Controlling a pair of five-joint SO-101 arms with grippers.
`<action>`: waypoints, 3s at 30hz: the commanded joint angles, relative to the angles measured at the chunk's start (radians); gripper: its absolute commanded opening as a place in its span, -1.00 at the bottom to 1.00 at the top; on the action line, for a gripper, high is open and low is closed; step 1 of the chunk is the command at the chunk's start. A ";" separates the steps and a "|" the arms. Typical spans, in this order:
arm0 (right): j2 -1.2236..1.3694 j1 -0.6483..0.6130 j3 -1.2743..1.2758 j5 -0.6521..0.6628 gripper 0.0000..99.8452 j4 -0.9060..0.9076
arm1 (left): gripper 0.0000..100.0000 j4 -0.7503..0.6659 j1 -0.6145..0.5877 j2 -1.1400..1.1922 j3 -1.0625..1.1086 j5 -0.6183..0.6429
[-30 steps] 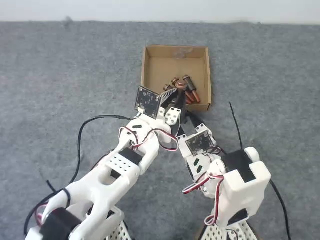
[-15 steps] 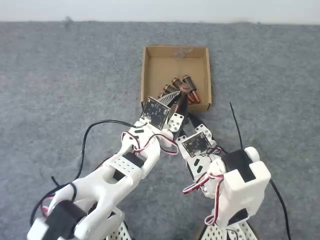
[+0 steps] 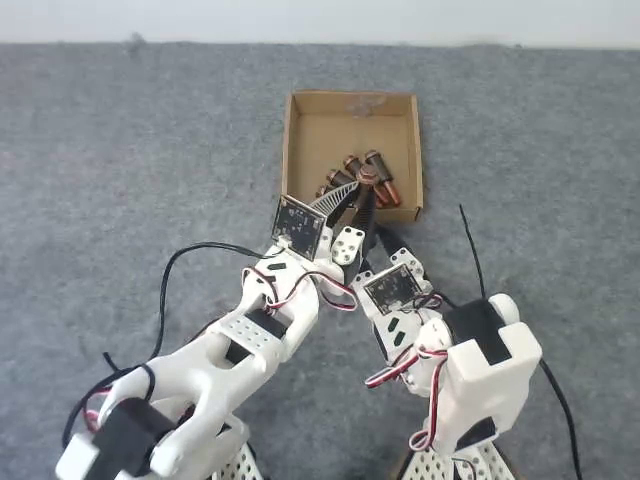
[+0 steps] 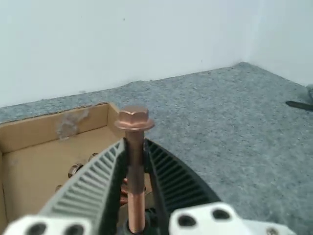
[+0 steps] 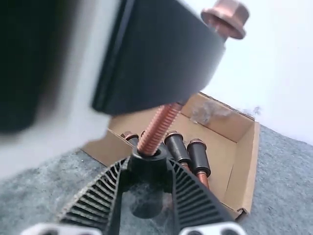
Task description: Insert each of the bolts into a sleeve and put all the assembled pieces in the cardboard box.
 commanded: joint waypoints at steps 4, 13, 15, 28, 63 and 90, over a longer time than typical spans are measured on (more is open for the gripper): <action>-0.096 0.048 0.011 -0.127 -0.99 -0.067 | -0.98 -0.006 0.025 -0.043 0.019 0.092; -0.122 0.053 0.026 -0.127 -0.99 -0.064 | -0.98 0.052 0.025 -0.063 0.013 0.087; -0.122 0.056 0.023 -0.126 -0.99 -0.061 | -0.98 0.054 0.025 -0.063 0.013 0.087; -0.117 0.061 0.017 -0.124 -0.99 -0.061 | -0.98 0.051 -0.052 0.123 -0.074 0.089; -0.117 0.111 0.002 -0.124 -0.99 -0.062 | -0.65 0.083 0.038 0.164 -0.036 0.089; -0.114 0.134 -0.014 -0.129 -0.99 -0.059 | -0.98 0.276 -0.005 -0.497 0.222 0.087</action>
